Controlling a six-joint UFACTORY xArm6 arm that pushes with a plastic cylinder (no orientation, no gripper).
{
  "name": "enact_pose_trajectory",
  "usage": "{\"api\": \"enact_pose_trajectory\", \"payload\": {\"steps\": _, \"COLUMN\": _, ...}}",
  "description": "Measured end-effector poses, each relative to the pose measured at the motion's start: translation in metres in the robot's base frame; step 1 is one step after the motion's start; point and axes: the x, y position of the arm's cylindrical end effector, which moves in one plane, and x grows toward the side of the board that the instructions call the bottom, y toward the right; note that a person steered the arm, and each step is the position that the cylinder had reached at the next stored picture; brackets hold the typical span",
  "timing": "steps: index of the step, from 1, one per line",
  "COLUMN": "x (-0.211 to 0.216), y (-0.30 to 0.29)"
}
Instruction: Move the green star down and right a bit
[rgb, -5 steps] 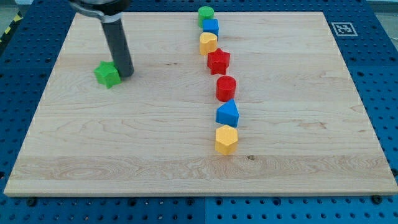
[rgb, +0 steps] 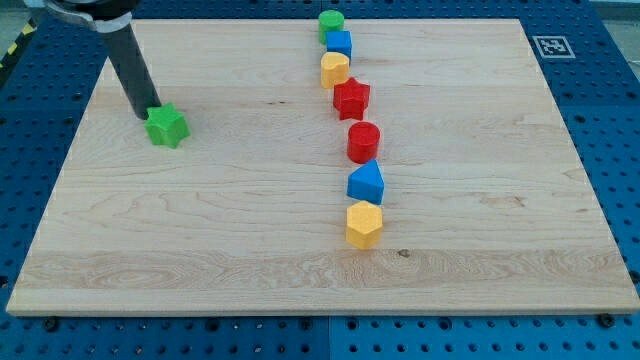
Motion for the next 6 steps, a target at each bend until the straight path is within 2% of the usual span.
{"api": "enact_pose_trajectory", "payload": {"steps": 3, "x": 0.072, "y": 0.026}}
{"api": "enact_pose_trajectory", "payload": {"steps": 4, "x": 0.069, "y": 0.037}}
{"api": "enact_pose_trajectory", "payload": {"steps": 6, "x": 0.036, "y": 0.046}}
